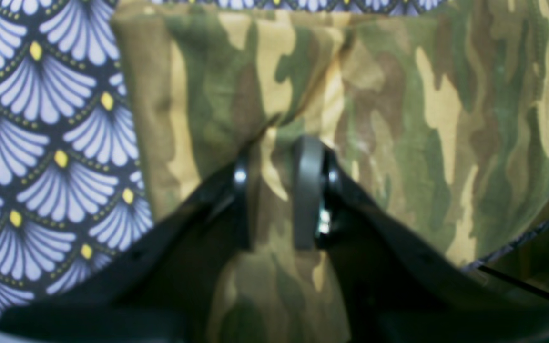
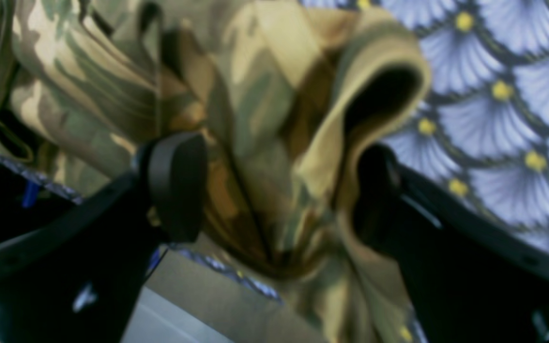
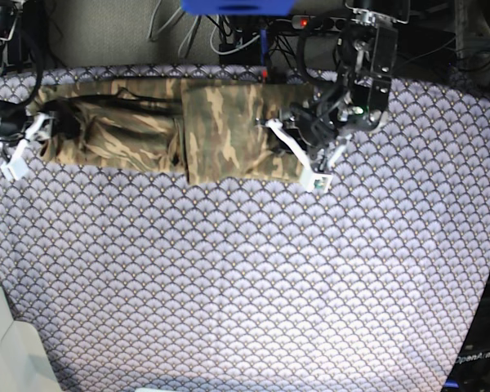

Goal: Fold the T-shirt properly
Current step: 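Hold the strip with the left gripper while the right gripper grips its end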

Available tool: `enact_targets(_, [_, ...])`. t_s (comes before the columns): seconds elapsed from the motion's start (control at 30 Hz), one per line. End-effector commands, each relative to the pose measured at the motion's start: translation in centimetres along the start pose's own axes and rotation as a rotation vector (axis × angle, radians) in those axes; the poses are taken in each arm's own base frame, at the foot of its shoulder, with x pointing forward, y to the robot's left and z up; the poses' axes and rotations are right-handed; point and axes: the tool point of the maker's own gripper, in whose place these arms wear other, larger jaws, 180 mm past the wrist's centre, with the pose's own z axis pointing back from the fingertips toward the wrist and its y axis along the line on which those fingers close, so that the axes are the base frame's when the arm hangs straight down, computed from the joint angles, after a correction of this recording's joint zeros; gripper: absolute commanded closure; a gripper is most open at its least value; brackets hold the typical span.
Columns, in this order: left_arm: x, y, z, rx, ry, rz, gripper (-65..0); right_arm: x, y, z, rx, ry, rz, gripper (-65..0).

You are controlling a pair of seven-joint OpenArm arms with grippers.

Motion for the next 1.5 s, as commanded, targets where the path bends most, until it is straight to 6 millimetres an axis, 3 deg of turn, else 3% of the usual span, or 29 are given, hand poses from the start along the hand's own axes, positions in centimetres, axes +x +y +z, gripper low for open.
enact_targets(0.0, [0.4,-0.1,0.3,-0.004,-0.008,-0.007,-12.1,1.4,-0.2,0.8,-0.004,-0.035,0.023,-46.5])
enact_targets(0.4, [0.4,-0.3,0.2,-0.008,-0.009,-0.004,-12.1,2.4,-1.5,1.9,-0.039,-0.067,0.035,-46.5])
enact_targets(0.6, [0.4,-0.3,0.2,-0.008,-0.009,-0.004,-12.1,1.2,-4.1,2.1,-0.065,-0.064,-0.052,-46.5])
enact_targets(1.03, [0.7,-0.3,0.2,-0.008,-0.016,-0.005,-12.1,0.7,-3.5,1.4,-0.043,-0.073,-0.071,-45.6])
enact_targets(1.17, [0.7,-0.2,0.2,-0.007,-0.015,-0.004,-12.1,0.3,-2.6,0.5,-0.017,-0.079,-0.093,-39.2])
enact_targets(1.47, [0.8,-0.2,0.2,-0.007,-0.017,-0.004,-12.1,0.4,-2.0,0.0,-0.001,-0.05,-0.086,-12.2])
